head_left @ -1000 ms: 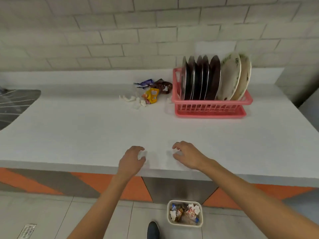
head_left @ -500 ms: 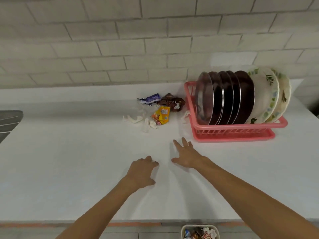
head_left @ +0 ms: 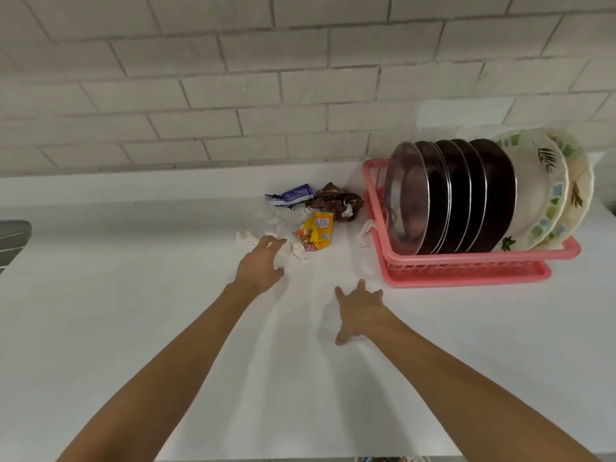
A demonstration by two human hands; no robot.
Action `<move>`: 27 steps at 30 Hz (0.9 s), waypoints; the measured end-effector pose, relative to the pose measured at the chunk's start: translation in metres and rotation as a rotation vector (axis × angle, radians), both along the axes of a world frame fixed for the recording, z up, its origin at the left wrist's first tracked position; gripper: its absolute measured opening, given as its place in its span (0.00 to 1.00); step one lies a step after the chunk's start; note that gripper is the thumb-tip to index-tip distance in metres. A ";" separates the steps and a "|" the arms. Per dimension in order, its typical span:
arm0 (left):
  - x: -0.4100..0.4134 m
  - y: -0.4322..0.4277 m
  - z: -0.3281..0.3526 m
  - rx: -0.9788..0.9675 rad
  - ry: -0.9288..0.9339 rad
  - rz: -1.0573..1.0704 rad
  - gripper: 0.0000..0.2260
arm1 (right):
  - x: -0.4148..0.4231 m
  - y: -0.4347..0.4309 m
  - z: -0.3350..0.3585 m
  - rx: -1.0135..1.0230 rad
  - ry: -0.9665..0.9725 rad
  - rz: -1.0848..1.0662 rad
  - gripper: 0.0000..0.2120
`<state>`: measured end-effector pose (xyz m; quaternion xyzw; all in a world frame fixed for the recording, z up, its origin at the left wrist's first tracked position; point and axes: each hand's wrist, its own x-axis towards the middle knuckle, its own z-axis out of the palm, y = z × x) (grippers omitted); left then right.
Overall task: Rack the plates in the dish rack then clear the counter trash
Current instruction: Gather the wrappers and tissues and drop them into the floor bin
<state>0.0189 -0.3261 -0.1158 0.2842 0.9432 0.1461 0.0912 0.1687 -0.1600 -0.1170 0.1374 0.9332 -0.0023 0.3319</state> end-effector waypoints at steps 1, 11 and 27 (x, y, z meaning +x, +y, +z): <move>-0.005 0.004 -0.003 -0.053 -0.019 -0.017 0.31 | -0.001 0.001 0.000 -0.006 -0.005 -0.003 0.55; -0.021 -0.009 -0.025 0.022 -0.039 0.037 0.04 | -0.013 0.008 0.010 -0.086 -0.045 -0.057 0.47; 0.000 0.045 -0.049 0.361 -0.065 0.026 0.08 | -0.020 0.006 0.021 -0.165 -0.045 -0.160 0.38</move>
